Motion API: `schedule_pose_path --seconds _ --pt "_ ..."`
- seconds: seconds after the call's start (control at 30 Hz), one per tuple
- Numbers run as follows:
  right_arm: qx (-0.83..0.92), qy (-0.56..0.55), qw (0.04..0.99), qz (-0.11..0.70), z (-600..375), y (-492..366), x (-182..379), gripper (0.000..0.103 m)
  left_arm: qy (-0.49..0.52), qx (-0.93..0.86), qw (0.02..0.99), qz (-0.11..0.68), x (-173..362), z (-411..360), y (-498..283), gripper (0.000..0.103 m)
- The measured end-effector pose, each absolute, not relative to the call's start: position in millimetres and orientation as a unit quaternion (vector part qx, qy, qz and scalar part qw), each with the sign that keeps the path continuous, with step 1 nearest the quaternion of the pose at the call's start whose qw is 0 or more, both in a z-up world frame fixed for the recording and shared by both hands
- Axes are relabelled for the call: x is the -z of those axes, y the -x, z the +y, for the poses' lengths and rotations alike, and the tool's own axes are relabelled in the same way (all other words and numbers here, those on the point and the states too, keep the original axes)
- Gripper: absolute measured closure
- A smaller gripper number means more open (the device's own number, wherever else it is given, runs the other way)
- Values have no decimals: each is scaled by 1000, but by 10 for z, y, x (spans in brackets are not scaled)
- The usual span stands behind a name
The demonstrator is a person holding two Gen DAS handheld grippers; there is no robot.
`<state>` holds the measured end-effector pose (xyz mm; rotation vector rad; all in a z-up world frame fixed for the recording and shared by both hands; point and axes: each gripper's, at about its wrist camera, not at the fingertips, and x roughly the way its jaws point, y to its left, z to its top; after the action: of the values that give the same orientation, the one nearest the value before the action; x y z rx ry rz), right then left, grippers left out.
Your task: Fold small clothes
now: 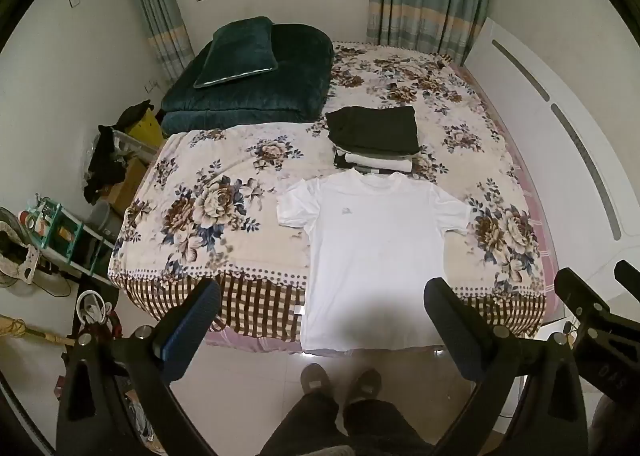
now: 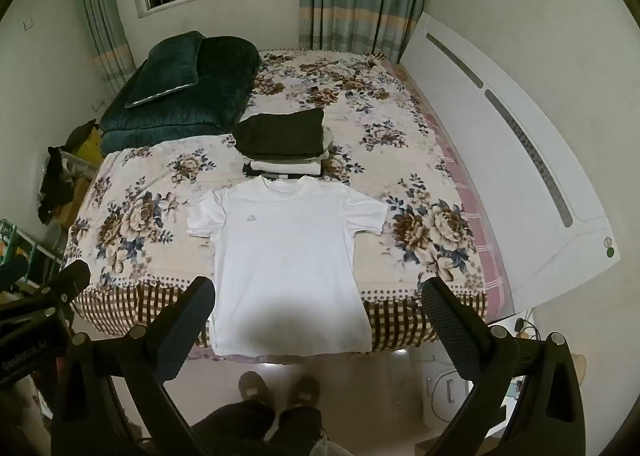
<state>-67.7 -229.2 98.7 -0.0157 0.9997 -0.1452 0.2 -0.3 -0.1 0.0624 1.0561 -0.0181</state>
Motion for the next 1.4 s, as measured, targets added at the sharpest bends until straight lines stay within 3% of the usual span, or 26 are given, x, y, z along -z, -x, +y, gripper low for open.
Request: schedule_pose_path --seconds 1.4 --pt "68 8 876 477 -2299 661 -1102 0 -23 11 867 498 -93 0 -76 0"
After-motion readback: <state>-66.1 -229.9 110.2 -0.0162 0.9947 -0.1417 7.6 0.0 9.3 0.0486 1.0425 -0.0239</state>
